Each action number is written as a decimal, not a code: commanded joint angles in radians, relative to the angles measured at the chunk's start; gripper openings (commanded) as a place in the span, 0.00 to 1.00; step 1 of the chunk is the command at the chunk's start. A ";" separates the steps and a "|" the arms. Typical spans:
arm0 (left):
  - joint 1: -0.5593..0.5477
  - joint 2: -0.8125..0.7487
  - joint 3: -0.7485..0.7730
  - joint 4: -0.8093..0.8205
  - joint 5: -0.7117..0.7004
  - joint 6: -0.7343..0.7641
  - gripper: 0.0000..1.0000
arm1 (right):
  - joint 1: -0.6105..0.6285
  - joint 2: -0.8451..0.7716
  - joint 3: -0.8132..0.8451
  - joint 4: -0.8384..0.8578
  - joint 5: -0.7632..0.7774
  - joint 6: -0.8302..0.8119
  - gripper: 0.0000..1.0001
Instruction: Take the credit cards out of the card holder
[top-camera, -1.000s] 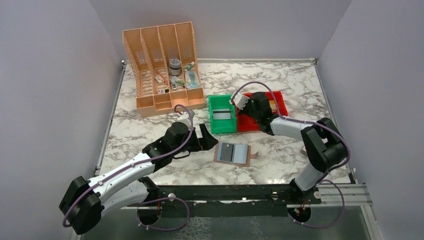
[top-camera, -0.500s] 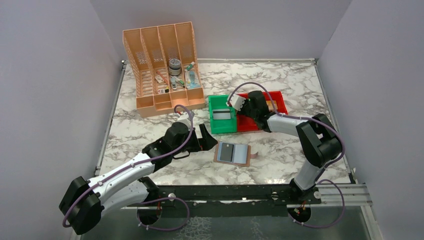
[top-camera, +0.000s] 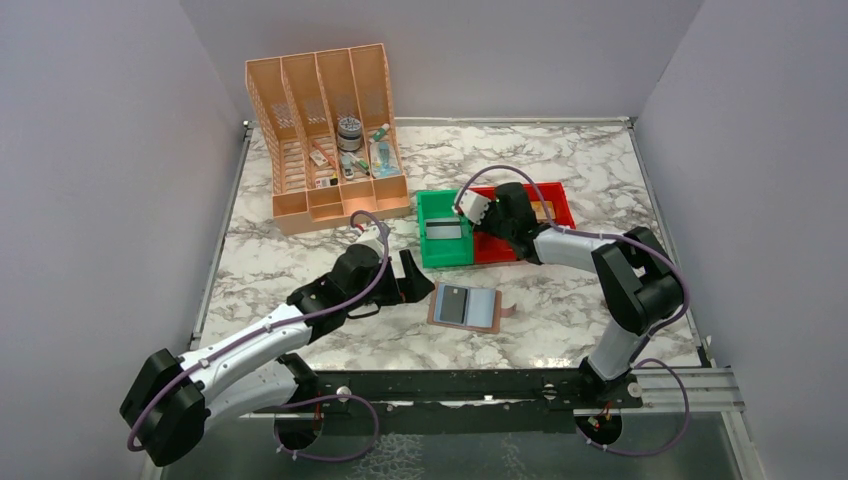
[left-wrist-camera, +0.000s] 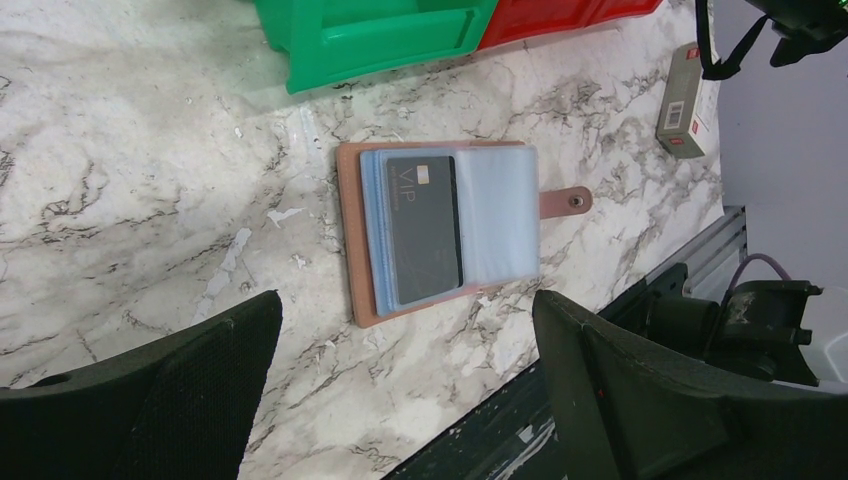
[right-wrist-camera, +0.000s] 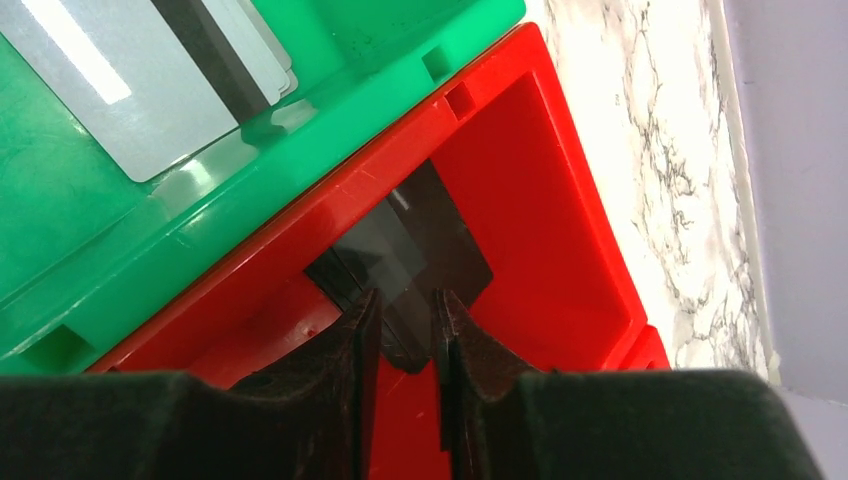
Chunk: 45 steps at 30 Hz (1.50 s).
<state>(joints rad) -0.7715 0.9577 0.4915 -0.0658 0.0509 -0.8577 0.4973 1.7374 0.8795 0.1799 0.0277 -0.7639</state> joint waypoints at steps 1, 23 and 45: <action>0.005 0.008 0.032 -0.003 0.004 0.014 0.99 | -0.001 -0.032 0.030 0.001 0.004 0.057 0.26; 0.006 0.067 0.049 0.032 0.011 0.029 0.99 | -0.001 0.039 0.221 -0.518 -0.033 0.957 0.03; 0.006 0.005 0.029 0.015 -0.018 0.021 0.99 | -0.001 0.175 0.277 -0.385 0.168 1.075 0.04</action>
<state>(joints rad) -0.7715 0.9874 0.5041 -0.0544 0.0513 -0.8425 0.4973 1.8645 1.1320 -0.2314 0.1299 0.2695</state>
